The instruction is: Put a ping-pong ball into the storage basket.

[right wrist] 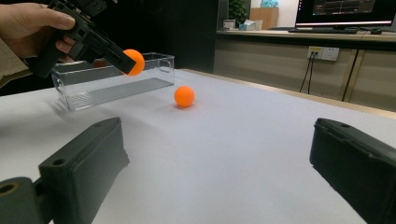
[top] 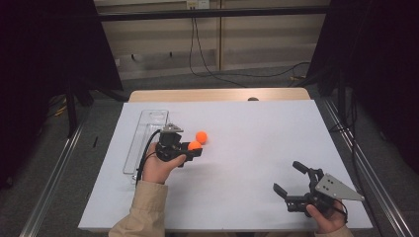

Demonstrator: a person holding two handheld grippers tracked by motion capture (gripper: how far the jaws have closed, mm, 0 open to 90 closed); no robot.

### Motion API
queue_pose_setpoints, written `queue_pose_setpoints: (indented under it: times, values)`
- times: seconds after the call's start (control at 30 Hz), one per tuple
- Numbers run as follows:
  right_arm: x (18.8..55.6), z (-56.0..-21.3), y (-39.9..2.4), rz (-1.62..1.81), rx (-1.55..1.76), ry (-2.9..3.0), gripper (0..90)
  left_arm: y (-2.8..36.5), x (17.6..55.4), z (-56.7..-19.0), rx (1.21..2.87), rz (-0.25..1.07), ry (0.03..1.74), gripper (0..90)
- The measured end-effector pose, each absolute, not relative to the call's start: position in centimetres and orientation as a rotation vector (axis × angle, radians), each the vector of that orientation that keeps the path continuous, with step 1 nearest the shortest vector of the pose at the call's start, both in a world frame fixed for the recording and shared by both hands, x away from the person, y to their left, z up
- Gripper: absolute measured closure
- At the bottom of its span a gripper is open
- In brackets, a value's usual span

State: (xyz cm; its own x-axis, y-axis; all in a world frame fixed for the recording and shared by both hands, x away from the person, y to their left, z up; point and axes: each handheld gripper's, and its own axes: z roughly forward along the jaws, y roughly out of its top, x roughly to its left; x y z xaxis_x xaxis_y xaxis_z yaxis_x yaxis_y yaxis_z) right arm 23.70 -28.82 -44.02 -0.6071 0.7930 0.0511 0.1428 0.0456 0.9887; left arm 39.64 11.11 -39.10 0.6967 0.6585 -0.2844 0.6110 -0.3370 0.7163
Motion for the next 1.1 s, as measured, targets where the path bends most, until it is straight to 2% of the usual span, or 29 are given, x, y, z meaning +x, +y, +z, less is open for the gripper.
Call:
queue_pose_setpoints:
  times: [1.1]
  values:
    - [23.7,-44.0,-28.8,1.603,0.937,1.803,2.6,12.7,39.8,-38.5,2.029,0.095,1.005,50.9]
